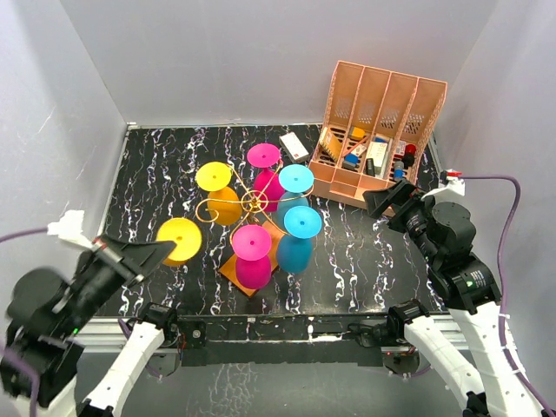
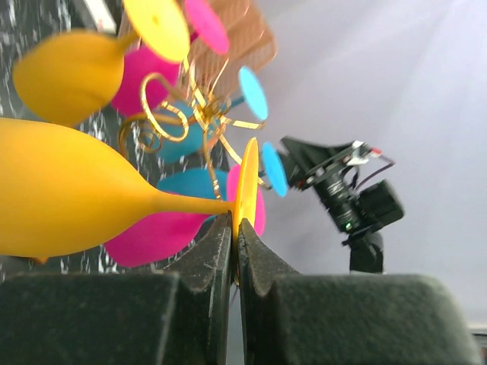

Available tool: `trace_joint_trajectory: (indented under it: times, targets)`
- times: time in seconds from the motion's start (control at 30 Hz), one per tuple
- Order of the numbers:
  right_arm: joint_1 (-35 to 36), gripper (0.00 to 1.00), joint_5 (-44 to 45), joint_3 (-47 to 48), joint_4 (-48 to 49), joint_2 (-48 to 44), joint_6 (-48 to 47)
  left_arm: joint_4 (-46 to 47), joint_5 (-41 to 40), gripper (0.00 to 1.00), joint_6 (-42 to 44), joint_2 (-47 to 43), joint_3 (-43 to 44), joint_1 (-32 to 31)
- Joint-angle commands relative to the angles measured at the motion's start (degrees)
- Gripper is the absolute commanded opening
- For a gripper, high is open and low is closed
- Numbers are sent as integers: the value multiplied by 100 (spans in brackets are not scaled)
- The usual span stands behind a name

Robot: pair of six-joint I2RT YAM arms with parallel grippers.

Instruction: Take the wine glass off the wine glass rack

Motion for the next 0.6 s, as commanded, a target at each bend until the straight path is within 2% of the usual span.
trace_joint_trajectory:
  times: [0.0, 0.17, 0.3, 0.43, 0.57]
  targets:
    - [23, 98, -169, 155, 331, -52, 100, 142, -1401, 0, -21, -364, 619, 35]
    - [23, 98, -388, 293, 337, -74, 177, 413, -1957, 0, 271, -152, 1398, 41]
    - [21, 98, -543, 479, 331, -47, 243, 1280, -1891, 0, 532, -33, 1562, 36]
    - [18, 98, -777, 633, 435, -28, 309, 2300, -1031, 0, 514, 206, 1493, 32]
    - [19, 98, -1311, 686, 813, -37, 205, 3582, 128, 0, -117, 389, 1002, 32]
